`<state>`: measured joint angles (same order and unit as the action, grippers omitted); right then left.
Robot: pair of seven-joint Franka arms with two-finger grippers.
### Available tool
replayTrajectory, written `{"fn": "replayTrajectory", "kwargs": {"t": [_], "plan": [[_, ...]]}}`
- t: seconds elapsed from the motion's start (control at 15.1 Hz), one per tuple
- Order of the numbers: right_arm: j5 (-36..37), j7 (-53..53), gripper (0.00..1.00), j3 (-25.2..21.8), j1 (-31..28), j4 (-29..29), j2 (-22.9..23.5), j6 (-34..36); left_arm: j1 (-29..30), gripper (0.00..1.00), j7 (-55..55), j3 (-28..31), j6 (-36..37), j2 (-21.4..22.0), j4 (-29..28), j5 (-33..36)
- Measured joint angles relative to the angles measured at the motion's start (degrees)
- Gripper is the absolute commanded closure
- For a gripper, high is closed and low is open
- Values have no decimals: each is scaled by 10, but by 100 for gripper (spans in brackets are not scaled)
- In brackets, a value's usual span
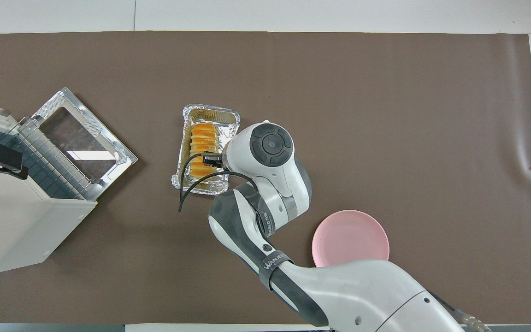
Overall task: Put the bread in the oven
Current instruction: 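Slide the foil tray with the right gripper toward the toaster oven, then withdraw the right gripper while the left gripper reaches the foil tray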
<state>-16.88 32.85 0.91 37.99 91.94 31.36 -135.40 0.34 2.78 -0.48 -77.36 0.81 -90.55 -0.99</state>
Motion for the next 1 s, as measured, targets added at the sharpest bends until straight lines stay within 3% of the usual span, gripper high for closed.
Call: {"fn": "replayTrajectory", "kwargs": {"t": [0.2,0.53,0.8,1.0], "plan": [[47,0,0,-12,-6,-37,-24,75,-1,0,0,-1,0,0,0,0],[88,-120,0,-21,-89,-30,-142,231,-42,0,27,-7,-21,0,0,0],[134,-240,0,-23,-192,-10,-216,317,-96,0,92,-14,-112,-3,-8,-1],[144,-297,0,-23,-241,15,-257,360,-133,0,104,-17,-173,-33,-12,-5]]}}
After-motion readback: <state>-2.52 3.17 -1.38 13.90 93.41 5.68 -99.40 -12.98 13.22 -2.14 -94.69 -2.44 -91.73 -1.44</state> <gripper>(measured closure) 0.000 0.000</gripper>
